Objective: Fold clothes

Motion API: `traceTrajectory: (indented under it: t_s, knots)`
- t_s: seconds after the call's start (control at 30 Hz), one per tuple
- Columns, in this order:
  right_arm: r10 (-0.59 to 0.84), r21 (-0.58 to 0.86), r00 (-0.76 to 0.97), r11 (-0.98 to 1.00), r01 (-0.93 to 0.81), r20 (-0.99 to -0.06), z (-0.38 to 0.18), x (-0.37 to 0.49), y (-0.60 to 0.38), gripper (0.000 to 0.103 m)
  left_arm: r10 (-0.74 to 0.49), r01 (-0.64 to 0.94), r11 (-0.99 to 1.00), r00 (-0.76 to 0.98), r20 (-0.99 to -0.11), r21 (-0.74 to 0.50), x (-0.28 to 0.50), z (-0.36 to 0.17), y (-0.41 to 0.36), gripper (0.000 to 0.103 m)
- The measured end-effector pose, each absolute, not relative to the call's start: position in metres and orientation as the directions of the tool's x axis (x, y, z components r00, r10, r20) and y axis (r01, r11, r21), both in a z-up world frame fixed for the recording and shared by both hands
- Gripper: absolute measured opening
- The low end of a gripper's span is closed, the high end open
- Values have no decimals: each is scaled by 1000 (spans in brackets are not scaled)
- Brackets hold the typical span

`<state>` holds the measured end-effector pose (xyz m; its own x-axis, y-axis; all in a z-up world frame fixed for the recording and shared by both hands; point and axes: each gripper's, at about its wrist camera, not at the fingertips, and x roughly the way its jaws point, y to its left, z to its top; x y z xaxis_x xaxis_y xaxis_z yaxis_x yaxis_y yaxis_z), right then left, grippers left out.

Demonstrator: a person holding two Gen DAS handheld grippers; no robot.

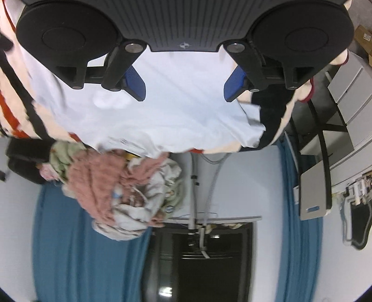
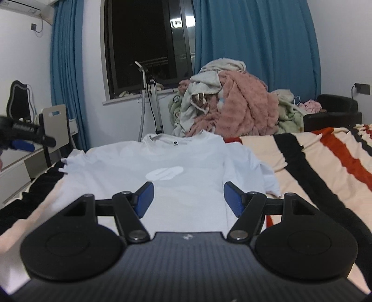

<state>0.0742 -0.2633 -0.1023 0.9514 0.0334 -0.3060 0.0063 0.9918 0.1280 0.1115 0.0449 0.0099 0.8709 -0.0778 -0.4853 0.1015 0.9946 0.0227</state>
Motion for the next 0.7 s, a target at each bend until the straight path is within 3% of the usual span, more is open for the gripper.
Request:
traceTrajectory:
  t_s: [0.3, 0.5, 0.7]
  knots:
    - [27, 124, 963, 992, 7, -269, -93, 57, -265, 69, -195, 218, 976, 875, -443, 1, 19, -3, 10, 84]
    - [-7, 99, 963, 995, 35, -268, -105, 66, -269, 69, -179, 207, 978, 872, -456, 11, 21, -24, 17, 102]
    - [-31, 101, 963, 993, 60, -267, -109, 66, -272, 69, -176, 206, 979, 869, -463, 14, 34, -29, 24, 103]
